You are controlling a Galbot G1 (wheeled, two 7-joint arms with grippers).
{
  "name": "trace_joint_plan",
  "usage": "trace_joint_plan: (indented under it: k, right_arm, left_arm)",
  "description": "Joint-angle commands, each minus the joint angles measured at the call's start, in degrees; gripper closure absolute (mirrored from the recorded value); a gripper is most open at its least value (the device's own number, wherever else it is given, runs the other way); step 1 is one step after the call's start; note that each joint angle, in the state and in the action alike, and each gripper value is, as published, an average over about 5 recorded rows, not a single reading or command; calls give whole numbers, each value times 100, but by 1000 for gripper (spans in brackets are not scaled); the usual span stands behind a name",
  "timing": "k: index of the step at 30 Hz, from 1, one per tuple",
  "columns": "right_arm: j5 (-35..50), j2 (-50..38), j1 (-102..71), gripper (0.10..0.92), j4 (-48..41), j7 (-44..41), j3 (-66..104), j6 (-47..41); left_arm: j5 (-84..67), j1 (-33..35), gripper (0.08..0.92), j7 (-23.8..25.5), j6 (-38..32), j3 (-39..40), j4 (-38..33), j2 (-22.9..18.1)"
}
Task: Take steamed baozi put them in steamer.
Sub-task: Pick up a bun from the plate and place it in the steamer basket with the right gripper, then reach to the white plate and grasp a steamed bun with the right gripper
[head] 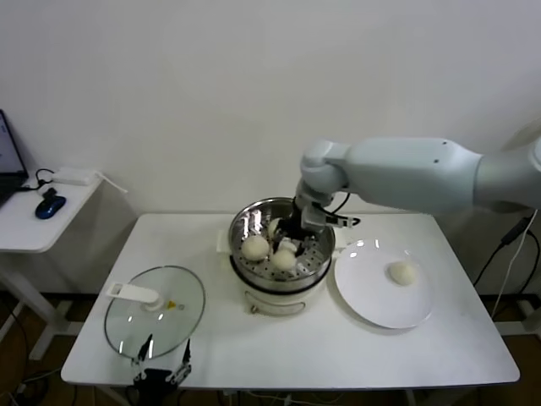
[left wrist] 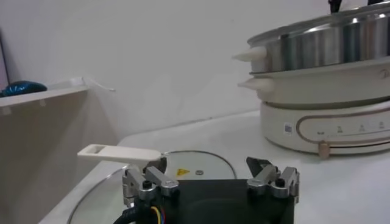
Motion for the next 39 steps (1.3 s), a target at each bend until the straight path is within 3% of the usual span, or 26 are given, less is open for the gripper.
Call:
trace_joint_plan:
  k: [1, 8, 13, 16, 20, 24, 31, 39]
  right_arm:
    - [-361, 361, -582, 464, -433, 129, 87, 322]
    - [-231, 444, -599, 442, -679, 172, 104, 409]
    - [116, 416, -223, 329, -763, 58, -65, 587]
    - [698, 323, 286, 250, -763, -134, -489, 694]
    - [2087, 123, 1143, 207, -833, -596, -1464, 621]
    - [3171, -329, 1862, 203, -818, -979, -2346, -443]
    - [3522, -1347, 1852, 203, -509, -330, -2650, -3284]
    - [3201, -2178, 906, 203, -417, -497, -2054, -4055]
  left_arm:
    - [0, 2, 177, -1, 8, 0, 15, -10]
    - [6, 9, 177, -1, 11, 7, 9, -33]
    - [7, 12, 177, 4, 23, 7, -5, -33]
    - [15, 10, 177, 12, 42, 11, -21, -36]
    - [18, 30, 177, 18, 58, 13, -53, -35]
    - [25, 40, 177, 22, 59, 19, -27, -17]
    - [30, -21, 177, 46, 107, 80, 10, -5]
    - [43, -70, 177, 98, 167, 98, 24, 4]
